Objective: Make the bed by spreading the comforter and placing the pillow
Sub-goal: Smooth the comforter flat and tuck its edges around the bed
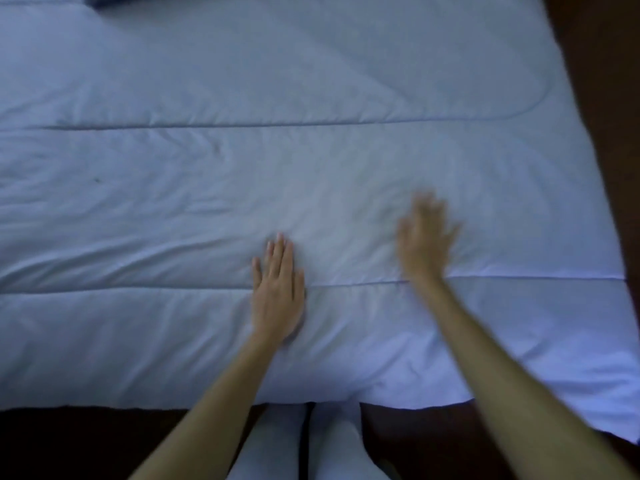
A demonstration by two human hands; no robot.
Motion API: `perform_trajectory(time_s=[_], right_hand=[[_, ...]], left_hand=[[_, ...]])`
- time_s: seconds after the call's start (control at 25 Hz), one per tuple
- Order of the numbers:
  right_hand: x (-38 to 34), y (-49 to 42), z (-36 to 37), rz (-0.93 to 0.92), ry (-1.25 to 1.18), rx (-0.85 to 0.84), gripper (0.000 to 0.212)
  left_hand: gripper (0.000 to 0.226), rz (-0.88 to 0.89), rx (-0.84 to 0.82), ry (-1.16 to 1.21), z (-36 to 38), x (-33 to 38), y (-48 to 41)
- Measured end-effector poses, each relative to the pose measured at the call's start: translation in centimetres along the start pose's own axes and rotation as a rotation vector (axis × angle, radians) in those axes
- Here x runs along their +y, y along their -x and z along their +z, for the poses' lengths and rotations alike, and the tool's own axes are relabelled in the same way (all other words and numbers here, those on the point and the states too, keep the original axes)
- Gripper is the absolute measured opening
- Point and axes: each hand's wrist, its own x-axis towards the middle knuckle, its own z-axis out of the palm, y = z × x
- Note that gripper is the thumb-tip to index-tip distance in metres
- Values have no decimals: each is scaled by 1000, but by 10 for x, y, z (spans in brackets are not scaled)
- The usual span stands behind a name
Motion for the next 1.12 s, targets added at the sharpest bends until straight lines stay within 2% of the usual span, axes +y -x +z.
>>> perform_trajectory(time_s=[0.12, 0.2, 0.24, 0.36, 0.48, 0.64, 0.8, 0.84, 0.88, 0.96, 1.04, 1.12], right_hand=[[-55, 113, 57, -429, 182, -82, 55], [-38, 122, 60, -482, 252, -120, 53], [-15, 112, 53, -433, 272, -76, 54], [75, 88, 11, -123, 337, -18, 54], [155, 81, -26, 111, 331, -37, 56], [220, 71, -61, 302, 265, -45, 52], [255, 39, -79, 605, -15, -135, 56], [258, 28, -88, 637, -88, -138, 59], [259, 18, -96, 617, -135, -124, 60], [249, 3, -123, 471, -210, -86, 46], [238, -1, -155, 193, -310, -120, 32], [223, -5, -193, -27, -439, -199, 25]], left_hand=[[57, 23, -21, -169, 6, -38, 21], [56, 15, 0, -221, 0, -62, 19], [56, -19, 18, -219, -4, -69, 16], [56, -48, 70, -218, -5, -71, 13], [57, -53, 63, -190, -3, -70, 13], [57, -87, 64, -222, -2, -66, 13], [50, -394, 146, -33, 7, -16, 13], [47, -419, 180, 21, 10, 10, 14], [45, -403, 204, 76, 12, 39, 16], [40, -371, 158, 240, 18, 109, 16], [39, -374, 74, 397, 20, 186, 18], [36, -312, 63, 505, 16, 257, 16]])
